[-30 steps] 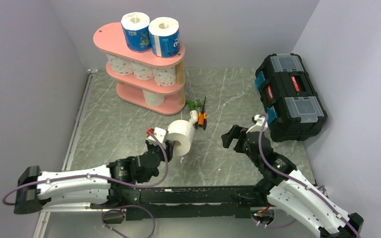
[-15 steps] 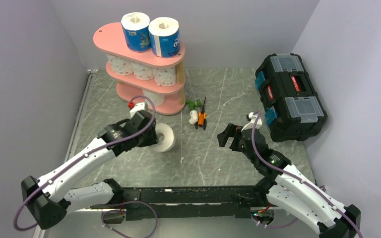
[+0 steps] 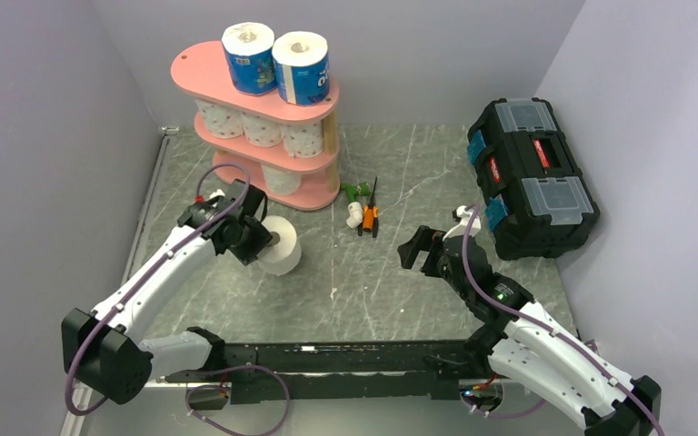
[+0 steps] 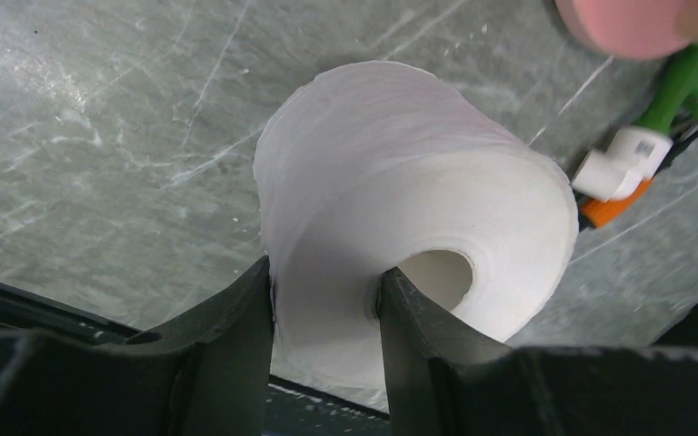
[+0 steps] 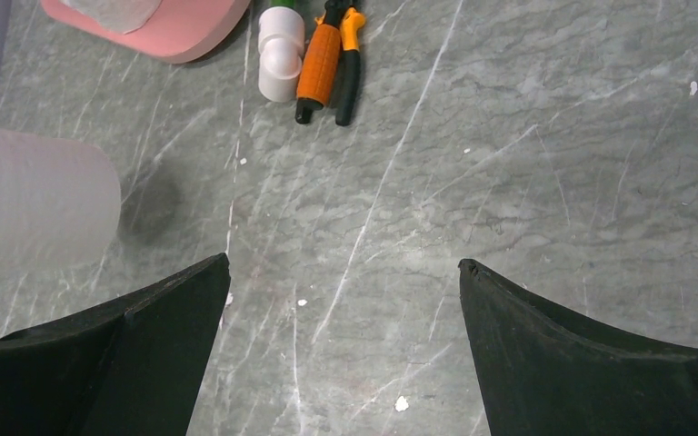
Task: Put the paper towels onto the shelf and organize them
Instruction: Pick up the paper towel from the center of the board.
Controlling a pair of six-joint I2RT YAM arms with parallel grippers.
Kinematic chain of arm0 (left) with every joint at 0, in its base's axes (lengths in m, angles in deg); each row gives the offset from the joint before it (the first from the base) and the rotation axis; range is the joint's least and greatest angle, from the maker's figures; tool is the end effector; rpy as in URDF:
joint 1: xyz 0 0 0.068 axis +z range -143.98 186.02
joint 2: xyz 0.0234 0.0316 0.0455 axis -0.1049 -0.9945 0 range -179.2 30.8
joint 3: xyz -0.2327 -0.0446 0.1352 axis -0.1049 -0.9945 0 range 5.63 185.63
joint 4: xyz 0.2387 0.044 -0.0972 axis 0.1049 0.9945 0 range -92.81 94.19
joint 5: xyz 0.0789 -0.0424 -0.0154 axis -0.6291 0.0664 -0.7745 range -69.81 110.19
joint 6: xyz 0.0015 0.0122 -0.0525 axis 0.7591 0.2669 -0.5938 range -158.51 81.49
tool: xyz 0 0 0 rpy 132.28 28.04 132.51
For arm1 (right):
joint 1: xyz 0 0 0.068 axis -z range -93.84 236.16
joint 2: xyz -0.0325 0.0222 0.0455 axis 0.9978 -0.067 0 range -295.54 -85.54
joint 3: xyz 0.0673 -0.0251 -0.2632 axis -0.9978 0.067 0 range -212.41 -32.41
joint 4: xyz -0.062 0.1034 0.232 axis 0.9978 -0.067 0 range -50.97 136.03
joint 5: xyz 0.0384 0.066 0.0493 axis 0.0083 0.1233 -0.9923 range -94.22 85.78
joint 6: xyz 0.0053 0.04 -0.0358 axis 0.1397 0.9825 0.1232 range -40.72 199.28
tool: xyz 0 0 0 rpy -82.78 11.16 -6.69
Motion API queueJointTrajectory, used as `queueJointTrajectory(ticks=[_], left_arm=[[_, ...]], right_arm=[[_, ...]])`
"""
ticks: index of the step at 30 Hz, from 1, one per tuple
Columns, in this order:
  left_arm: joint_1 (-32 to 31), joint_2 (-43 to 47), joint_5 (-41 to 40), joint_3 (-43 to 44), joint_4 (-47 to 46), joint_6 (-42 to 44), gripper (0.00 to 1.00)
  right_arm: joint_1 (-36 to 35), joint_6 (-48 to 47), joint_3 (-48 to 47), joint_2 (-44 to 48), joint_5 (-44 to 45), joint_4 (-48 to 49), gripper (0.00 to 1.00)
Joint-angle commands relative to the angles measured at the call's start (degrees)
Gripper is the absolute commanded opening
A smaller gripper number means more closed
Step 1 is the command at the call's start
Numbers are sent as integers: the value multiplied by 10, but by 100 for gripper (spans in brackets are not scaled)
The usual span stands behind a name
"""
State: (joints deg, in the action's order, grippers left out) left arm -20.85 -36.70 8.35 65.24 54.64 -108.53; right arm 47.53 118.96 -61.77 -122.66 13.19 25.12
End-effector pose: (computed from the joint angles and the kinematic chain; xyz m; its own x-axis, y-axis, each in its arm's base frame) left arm 0.1953 -0.0907 0.2844 -0.6211 -0.7164 -0.3178 -0.6368 0.6976 -0.3284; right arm 0.1278 0.0885 0.2473 -0.5379 0.3501 -0.7669 -0.0612 0.8911 0.4497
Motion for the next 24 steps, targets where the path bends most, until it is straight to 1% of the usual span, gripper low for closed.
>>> queueJointTrajectory(ticks=[1, 7, 14, 20, 22, 24], left_arm=[[26, 4, -2, 29, -13, -88, 0], [48, -2, -18, 49, -1, -163, 0], [54, -25, -13, 67, 5, -243, 0], [54, -69, -14, 98, 69, -340, 0], [46, -80, -35, 106, 86, -370, 0], [33, -78, -57, 94, 64, -384, 0]], right_arm=[[-1, 5, -14, 0, -1, 18, 100], [-1, 0, -22, -14, 3, 17, 100], [-1, -1, -27, -23, 1, 22, 100], [-1, 2, -19, -24, -3, 28, 100], [-1, 3, -17, -26, -4, 31, 100], [-1, 2, -17, -28, -4, 31, 100]])
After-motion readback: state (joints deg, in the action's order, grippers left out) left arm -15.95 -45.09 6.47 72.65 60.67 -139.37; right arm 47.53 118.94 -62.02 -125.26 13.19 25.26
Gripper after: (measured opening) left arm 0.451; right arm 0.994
